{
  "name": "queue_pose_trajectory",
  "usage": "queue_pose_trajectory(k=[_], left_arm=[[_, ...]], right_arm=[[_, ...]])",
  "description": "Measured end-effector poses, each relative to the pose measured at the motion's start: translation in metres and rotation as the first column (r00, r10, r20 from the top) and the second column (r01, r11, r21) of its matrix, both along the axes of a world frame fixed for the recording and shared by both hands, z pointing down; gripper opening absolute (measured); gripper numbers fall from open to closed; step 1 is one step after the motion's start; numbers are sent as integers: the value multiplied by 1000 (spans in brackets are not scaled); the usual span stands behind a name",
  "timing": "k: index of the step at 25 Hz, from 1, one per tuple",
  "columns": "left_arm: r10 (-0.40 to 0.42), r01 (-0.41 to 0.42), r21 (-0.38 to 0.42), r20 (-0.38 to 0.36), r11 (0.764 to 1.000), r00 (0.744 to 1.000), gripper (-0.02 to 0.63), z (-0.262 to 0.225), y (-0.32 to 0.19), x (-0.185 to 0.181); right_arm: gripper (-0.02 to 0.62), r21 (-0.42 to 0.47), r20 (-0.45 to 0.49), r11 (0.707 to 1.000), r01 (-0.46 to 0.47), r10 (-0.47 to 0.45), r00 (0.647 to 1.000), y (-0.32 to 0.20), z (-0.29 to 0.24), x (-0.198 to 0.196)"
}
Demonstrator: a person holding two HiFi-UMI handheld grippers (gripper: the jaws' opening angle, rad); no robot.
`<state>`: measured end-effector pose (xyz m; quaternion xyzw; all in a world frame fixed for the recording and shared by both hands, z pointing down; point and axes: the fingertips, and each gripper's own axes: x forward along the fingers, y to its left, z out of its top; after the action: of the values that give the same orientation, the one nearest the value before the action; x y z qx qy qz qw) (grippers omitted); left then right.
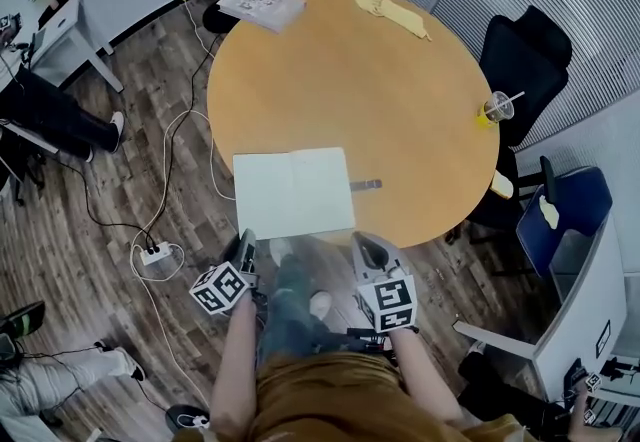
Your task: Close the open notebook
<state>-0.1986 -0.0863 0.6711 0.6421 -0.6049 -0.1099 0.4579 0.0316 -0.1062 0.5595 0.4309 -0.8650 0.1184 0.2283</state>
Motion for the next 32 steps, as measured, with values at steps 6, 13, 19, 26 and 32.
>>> queue_pose_trajectory(k=[6, 13, 19, 26, 32], left_arm=[[27, -27, 16, 22, 1000, 999, 69, -13, 0, 5], [56, -58, 42, 37, 997, 998, 54, -30, -2, 12], [78, -81, 62, 53, 995, 996, 46, -43, -3, 19], [100, -107, 66, 105, 992, 989, 43, -51, -6, 25], [147, -163, 63, 201, 985, 969, 43, -60, -8, 38]], right_arm=[[12, 27, 24, 1000, -15, 14, 1000, -2, -14, 3], [11, 60, 41, 998, -29, 27, 999, -3, -26, 8], [12, 70, 54, 997, -28, 24, 998, 0, -33, 9], [11, 87, 58, 996, -27, 22, 998, 1, -39, 13], [11, 66, 114, 997, -40, 32, 993, 0, -39, 16]])
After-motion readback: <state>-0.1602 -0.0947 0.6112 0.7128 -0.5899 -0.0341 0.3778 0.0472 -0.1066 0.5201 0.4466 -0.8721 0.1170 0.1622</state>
